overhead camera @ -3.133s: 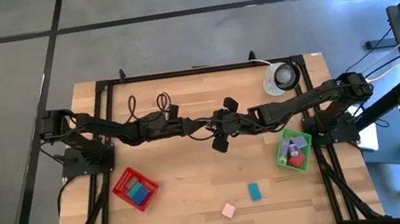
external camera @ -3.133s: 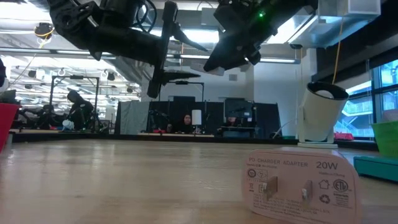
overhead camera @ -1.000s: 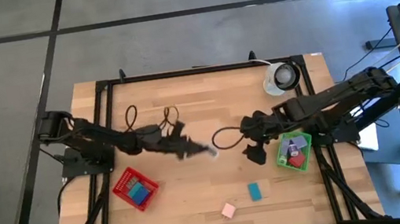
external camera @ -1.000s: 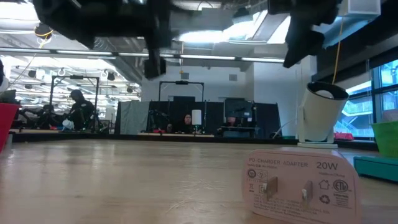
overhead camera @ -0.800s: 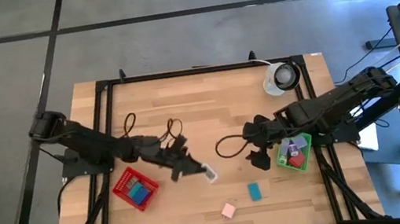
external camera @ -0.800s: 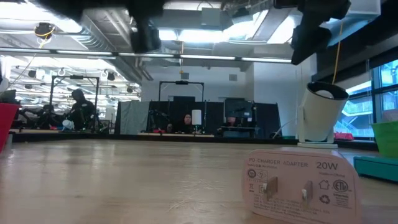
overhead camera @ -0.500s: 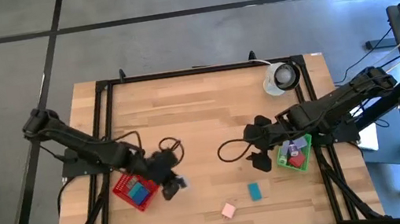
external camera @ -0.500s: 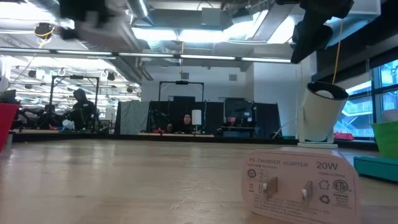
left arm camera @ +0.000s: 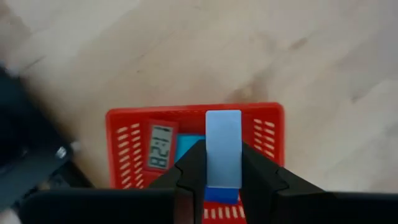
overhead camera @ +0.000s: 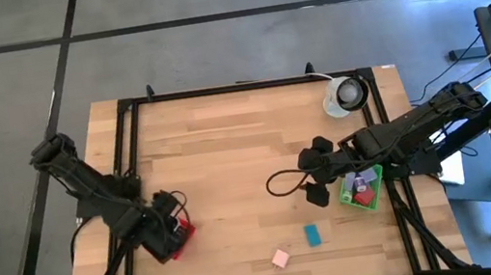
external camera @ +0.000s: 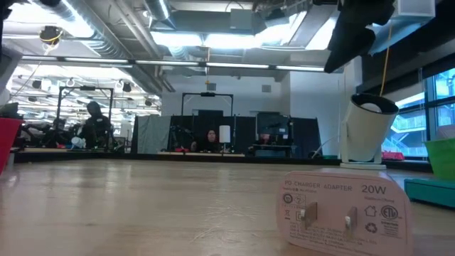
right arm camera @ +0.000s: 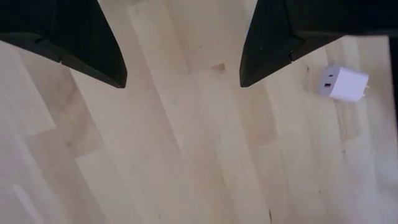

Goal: Pick & Place Office items
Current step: Put the white digital clock into the red bin, then put the light blue digital clock into the red bin

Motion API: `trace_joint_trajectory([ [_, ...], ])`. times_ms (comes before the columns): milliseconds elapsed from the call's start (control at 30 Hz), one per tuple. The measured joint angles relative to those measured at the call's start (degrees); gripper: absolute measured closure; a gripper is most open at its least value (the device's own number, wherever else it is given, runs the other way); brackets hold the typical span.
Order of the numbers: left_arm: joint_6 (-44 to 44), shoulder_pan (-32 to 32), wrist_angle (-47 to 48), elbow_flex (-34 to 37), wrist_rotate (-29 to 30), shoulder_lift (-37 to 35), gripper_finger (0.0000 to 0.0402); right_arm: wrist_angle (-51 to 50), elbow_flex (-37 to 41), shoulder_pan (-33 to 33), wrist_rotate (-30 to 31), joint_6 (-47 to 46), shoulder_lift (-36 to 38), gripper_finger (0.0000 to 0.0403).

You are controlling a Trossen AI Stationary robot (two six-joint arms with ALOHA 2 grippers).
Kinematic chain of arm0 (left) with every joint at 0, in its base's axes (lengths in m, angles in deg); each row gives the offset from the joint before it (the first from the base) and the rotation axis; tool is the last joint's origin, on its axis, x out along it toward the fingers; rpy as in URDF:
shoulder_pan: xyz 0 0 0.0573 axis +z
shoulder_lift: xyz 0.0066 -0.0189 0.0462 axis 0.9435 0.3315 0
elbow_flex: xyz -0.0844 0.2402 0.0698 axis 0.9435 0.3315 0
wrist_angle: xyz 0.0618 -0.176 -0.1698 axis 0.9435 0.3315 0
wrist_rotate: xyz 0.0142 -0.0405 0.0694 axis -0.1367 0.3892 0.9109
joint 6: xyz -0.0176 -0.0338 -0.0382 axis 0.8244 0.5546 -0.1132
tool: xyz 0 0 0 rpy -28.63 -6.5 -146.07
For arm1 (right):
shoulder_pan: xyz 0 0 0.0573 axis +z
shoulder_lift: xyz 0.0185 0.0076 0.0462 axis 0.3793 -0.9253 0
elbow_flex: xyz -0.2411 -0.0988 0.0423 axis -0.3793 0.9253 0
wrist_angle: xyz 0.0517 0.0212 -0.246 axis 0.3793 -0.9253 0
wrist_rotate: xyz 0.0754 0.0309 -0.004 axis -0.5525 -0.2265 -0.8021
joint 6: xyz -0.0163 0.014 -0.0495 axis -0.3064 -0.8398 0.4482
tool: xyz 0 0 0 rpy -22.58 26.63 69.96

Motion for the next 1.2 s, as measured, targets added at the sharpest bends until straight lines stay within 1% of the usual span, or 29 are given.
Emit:
trace_joint_trajectory([
  [100, 7.21, -1.70, -0.18, 0.53, 2.63, 0.26, 0.0334, 0.02, 0.00, -0.04, 0.65, 0.71, 0.00, 0.0088],
  [200, 12.67, -2.99, -2.75, 2.16, 4.78, 0.30, 0.0334, 0.02, 0.00, -0.04, 0.67, 1.14, 0.00, 0.0088],
  [333, 19.35, -4.23, -3.01, 4.26, 3.31, 1.51, 0.0334, 0.04, 0.00, -0.04, 1.74, 1.12, 0.00, 0.0088],
  [433, 24.50, -4.81, -4.73, 5.99, 4.20, 1.91, 0.0334, 0.04, 0.00, -0.04, 2.18, 1.14, 0.00, 0.0087],
  [533, 27.85, -4.96, -6.57, 7.58, 4.36, 1.94, 0.0334, 0.04, 0.00, -0.04, 2.17, 1.32, 0.00, 0.0087],
  [733, 29.00, -4.96, -7.40, 8.46, 4.14, 1.94, 0.0333, 0.04, -0.02, -0.04, 2.17, 2.27, 0.00, 0.0087],
  [867, 28.98, -4.91, -7.33, 8.46, 2.50, 1.94, 0.0324, 0.04, -0.02, -0.04, 2.25, 2.49, 0.00, 0.0087],
  [1033, 29.08, -4.84, -7.30, 8.46, 1.29, 1.94, 0.0292, 0.04, -0.02, -0.04, 3.63, 3.29, 0.00, 0.0087],
  [1200, 29.41, -4.85, -7.04, 8.41, 0.83, 1.69, 0.0248, 0.04, -0.02, -0.06, 2.88, 3.19, 0.00, 0.0087],
])
